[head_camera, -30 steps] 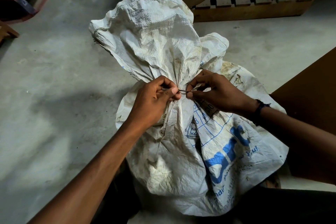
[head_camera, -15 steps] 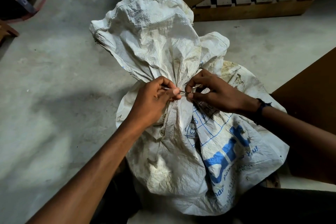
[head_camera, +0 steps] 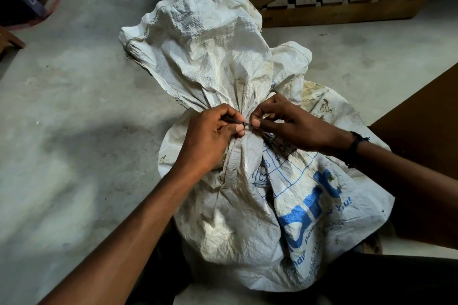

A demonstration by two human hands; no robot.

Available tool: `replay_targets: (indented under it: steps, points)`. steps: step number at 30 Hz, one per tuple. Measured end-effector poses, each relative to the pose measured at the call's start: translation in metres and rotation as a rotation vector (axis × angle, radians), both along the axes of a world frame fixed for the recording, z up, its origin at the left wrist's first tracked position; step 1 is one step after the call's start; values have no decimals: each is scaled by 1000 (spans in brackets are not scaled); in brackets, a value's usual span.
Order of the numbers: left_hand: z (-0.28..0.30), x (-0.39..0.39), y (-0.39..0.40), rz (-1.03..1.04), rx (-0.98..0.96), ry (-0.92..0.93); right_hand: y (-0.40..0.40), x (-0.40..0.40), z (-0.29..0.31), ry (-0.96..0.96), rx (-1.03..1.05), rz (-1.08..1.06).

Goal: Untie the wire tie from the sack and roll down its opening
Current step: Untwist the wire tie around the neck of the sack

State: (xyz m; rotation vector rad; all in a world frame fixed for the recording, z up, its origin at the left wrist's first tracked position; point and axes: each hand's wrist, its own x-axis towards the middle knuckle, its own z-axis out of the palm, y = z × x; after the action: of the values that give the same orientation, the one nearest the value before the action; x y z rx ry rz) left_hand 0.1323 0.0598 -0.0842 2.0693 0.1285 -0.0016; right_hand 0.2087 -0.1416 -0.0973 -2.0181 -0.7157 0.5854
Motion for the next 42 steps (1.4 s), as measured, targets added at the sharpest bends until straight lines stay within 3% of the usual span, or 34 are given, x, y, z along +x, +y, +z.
replay_targets:
  steps: [16,26,42]
  points:
    - [7,0,-1,27,119,-2,-6,-1,-1,263,202,45]
    - [7,-2,-2,52,90,18,-2,-1,2,271,208,19]
    - [17,2,-9,39,380,12,-4,-6,2,338,350,6]
